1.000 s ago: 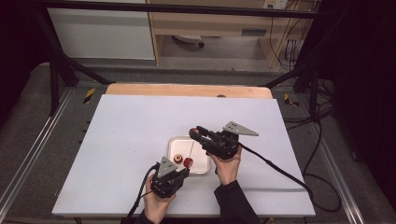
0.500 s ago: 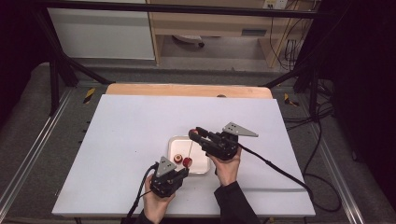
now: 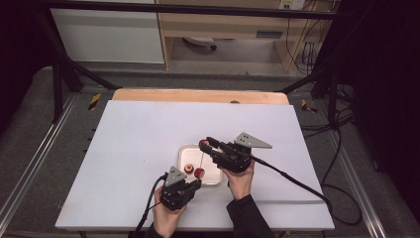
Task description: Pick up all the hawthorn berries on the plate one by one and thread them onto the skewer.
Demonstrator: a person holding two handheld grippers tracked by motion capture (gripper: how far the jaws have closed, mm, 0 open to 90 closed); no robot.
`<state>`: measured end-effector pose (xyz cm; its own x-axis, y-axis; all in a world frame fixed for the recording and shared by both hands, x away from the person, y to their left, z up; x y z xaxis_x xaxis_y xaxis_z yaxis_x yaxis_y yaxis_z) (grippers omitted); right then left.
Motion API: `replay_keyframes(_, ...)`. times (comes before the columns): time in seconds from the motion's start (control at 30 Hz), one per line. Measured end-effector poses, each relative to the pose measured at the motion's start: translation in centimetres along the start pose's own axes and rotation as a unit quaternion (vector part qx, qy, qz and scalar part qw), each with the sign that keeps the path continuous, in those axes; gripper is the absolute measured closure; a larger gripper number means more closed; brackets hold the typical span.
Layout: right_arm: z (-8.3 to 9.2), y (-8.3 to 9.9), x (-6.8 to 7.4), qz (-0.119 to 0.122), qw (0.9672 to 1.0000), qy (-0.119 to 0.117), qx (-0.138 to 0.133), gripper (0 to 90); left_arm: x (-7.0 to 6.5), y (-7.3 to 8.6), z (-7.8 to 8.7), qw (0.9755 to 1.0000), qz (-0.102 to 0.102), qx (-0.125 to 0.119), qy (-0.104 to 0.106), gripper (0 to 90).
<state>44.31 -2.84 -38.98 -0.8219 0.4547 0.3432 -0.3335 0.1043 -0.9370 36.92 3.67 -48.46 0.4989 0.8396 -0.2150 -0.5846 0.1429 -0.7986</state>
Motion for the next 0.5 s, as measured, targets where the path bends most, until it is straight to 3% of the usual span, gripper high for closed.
replay_keyframes(0.2, 0.1, -0.03, 0.19, 0.023, 0.9997, 0.002, -0.006, 61.7, -0.25, 0.02, 0.06, 0.9997, 0.023, 0.001, 0.004, 88.5)
replay_keyframes(0.33, 0.04, 0.12, 0.18, 0.016, 0.9999, 0.003, -0.004, 61.7, -0.05, 0.16, -0.05, 0.9995, 0.03, 0.004, 0.0, 88.5)
replay_keyframes(0.5, -0.11, 0.23, 0.1, -0.01, 0.9999, 0.0, -0.004, 61.8, -0.24, -0.03, 0.1, 0.9994, 0.033, -0.004, 0.007, 88.5)
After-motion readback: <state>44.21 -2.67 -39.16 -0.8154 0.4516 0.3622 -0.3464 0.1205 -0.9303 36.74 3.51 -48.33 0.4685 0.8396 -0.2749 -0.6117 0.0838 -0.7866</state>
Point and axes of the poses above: each handheld gripper's, and its own axes: z roughly backward along the jaws, y roughly out of its underside, x roughly to its left, the point moved 10 cm from there along -z, roughly forward along the jaws, and after that the axes turned 8 degrees about -y, right-handed, at the moved point
